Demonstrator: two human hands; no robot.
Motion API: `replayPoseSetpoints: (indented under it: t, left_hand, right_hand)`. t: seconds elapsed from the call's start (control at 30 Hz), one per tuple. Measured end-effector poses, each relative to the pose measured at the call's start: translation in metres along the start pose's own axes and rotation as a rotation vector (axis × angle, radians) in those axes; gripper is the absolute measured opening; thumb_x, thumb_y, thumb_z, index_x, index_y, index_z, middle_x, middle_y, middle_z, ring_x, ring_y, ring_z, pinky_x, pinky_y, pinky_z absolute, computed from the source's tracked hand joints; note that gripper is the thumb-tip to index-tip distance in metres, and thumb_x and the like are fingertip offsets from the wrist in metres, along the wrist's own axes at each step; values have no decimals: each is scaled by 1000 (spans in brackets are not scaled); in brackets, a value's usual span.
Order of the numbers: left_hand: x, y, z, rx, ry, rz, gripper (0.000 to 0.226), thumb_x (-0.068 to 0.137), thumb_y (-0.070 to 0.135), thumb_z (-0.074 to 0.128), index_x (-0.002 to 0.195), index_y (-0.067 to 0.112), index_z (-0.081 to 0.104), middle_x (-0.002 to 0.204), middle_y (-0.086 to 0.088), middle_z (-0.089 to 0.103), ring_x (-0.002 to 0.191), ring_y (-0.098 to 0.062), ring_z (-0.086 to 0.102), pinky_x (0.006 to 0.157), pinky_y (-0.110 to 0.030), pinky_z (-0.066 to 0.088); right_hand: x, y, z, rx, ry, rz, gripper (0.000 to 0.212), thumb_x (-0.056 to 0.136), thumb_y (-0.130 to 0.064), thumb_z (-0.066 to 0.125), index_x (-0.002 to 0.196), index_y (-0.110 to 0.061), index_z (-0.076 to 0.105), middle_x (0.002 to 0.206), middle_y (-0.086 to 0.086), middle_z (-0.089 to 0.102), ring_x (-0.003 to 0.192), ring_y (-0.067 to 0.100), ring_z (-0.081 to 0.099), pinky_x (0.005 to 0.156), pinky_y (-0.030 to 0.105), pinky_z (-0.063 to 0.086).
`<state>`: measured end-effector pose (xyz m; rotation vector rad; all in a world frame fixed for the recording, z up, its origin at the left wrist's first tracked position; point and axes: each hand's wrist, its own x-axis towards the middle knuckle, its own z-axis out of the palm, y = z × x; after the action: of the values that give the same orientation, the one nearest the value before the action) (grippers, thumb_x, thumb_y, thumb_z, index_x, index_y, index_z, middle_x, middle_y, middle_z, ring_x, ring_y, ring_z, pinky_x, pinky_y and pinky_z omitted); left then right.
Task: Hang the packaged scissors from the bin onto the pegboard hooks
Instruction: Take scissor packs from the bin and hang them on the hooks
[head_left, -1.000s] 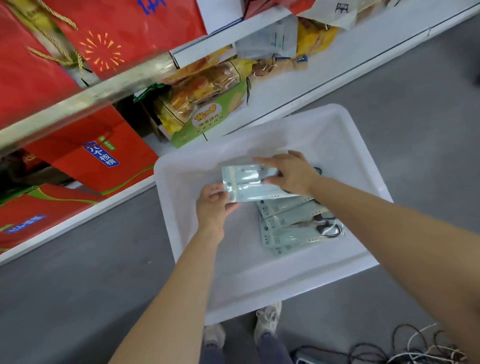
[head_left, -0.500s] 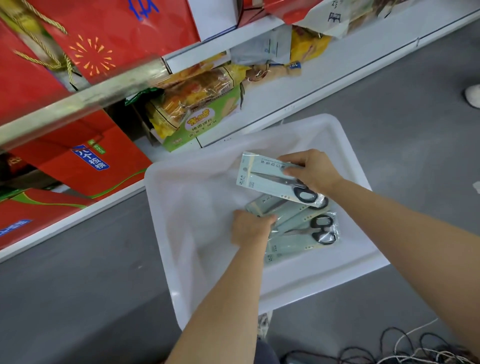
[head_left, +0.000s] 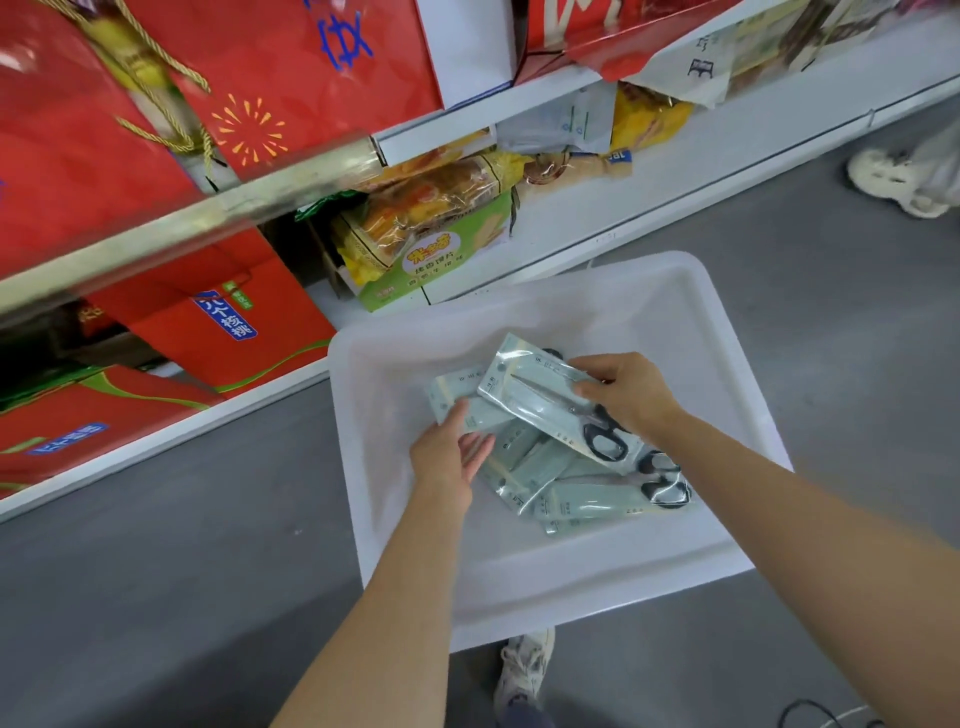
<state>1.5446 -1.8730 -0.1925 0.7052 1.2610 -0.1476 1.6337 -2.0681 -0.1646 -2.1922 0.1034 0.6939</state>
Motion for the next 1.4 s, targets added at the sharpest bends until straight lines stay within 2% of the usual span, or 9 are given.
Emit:
replayPoseSetpoints:
  t: [0.1, 0.3, 0.4, 0.53, 0.67, 0.77, 1.07, 1.17, 1.4]
  left_hand:
    - [-12, -9, 11, -134, -38, -37, 37, 82, -7, 70, 116, 3, 59, 102, -15, 70, 102, -30, 68, 95, -42, 54]
    - [-32, 6, 13, -329, -63, 122, 21, 82, 0, 74, 94, 11, 60, 93, -7, 73, 69, -13, 71, 94, -40, 55]
    - [-61, 36, 5, -265, -72, 312, 17, 86, 10, 73, 101, 18, 69, 103, -3, 74, 91, -18, 71, 85, -34, 58]
    - [-105, 85, -10, -119, 39, 605, 1, 89, 19, 71, 89, 20, 70, 83, 4, 72, 76, -13, 66, 69, -28, 58]
    - [-150, 147, -31, -62, 97, 961, 25, 87, 17, 72, 111, 18, 66, 104, 1, 73, 97, -13, 69, 89, -35, 56]
    - [-197, 195, -49, -43, 171, 1138, 48, 83, 19, 74, 124, 37, 57, 115, -1, 71, 104, -14, 67, 94, -37, 54]
    - [-327, 323, -105, -179, 179, 1407, 66, 86, -1, 63, 144, 26, 47, 129, 23, 55, 110, 17, 53, 98, -12, 44]
    - [-359, 366, -125, -176, 200, 1462, 65, 87, -1, 63, 143, 30, 48, 129, 19, 53, 104, 15, 53, 82, 2, 39]
    - [-402, 465, -174, -189, 153, 1561, 60, 88, 4, 66, 138, 34, 53, 128, 1, 61, 111, 0, 55, 96, -17, 45]
  right_hand:
    - [-3, 4, 16, 93, -12, 53, 31, 87, -9, 67, 112, -26, 73, 78, -4, 71, 42, -2, 52, 43, 11, 41]
    - [-20, -13, 19, 429, 30, 73, 31, 80, -6, 76, 109, -17, 75, 93, 6, 76, 87, 27, 72, 86, 41, 58]
    - [-34, -49, 17, 521, 37, 16, 31, 80, -6, 76, 110, -16, 75, 92, 9, 77, 82, 26, 71, 86, 45, 57]
    - [-56, -119, 24, 511, 63, -148, 33, 83, -10, 75, 114, -21, 73, 92, 12, 75, 80, 21, 68, 86, 43, 57]
    - [-88, -199, 32, 521, 61, -355, 44, 85, -8, 69, 123, -31, 66, 65, -13, 60, 60, 6, 49, 63, 21, 48]
    - [-118, -260, 37, 568, 56, -510, 49, 86, -3, 66, 127, -28, 63, 70, -22, 63, 65, -2, 52, 73, 16, 49]
    - [-199, -424, 60, 706, 31, -804, 49, 87, -7, 68, 127, -35, 61, 84, 7, 68, 75, 7, 56, 76, 24, 53]
    - [-215, -472, 74, 743, 61, -839, 48, 85, -10, 71, 126, -34, 61, 81, -5, 61, 72, 5, 48, 77, 19, 47]
    - [-244, -576, 109, 836, 155, -914, 45, 85, -11, 72, 122, -36, 65, 73, -3, 49, 66, 12, 39, 68, 21, 42]
